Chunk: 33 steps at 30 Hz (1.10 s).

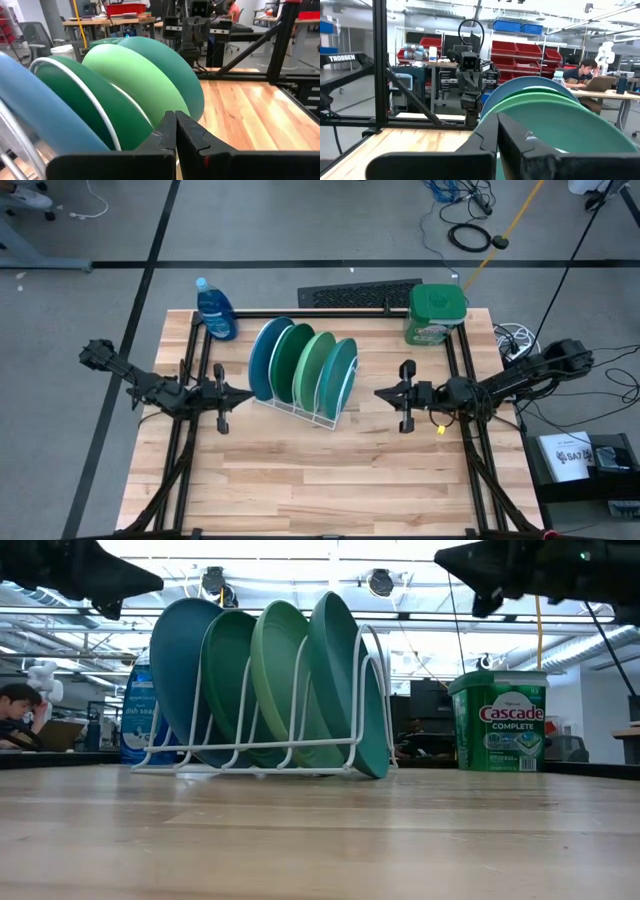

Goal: Sort dishes
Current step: Return to Home Position

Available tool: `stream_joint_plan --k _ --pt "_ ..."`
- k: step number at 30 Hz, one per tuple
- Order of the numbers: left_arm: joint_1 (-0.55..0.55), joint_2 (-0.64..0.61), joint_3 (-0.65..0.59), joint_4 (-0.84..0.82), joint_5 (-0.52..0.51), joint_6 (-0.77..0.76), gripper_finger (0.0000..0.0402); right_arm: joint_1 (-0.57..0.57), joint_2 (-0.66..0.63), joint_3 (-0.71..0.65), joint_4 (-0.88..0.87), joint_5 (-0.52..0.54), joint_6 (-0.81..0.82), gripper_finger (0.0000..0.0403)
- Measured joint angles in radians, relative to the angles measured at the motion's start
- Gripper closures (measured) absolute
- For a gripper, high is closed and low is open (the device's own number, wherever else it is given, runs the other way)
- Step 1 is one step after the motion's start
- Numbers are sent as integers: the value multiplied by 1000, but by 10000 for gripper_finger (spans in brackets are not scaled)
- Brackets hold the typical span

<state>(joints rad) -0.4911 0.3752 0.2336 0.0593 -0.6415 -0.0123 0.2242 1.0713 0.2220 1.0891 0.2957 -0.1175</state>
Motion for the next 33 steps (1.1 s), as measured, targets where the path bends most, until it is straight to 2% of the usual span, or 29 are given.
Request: stream_joint_plan --k 10,17,24,29,33 --pt "0 -160 -106 11 -18 -5 401 0 -25 -104 50 1 42 403" --pt "-1 -270 -126 -55 -17 -4 401 0 -76 -212 126 51 59 403" --pt "-17 -342 -126 -153 -9 -17 401 0 -118 -209 6 72 54 403" --pt "-35 -374 -126 -232 -7 -40 401 0 -122 -209 -8 71 54 403" --pt "-42 -374 -126 -230 -7 -37 402 0 -122 -209 -10 62 59 403"
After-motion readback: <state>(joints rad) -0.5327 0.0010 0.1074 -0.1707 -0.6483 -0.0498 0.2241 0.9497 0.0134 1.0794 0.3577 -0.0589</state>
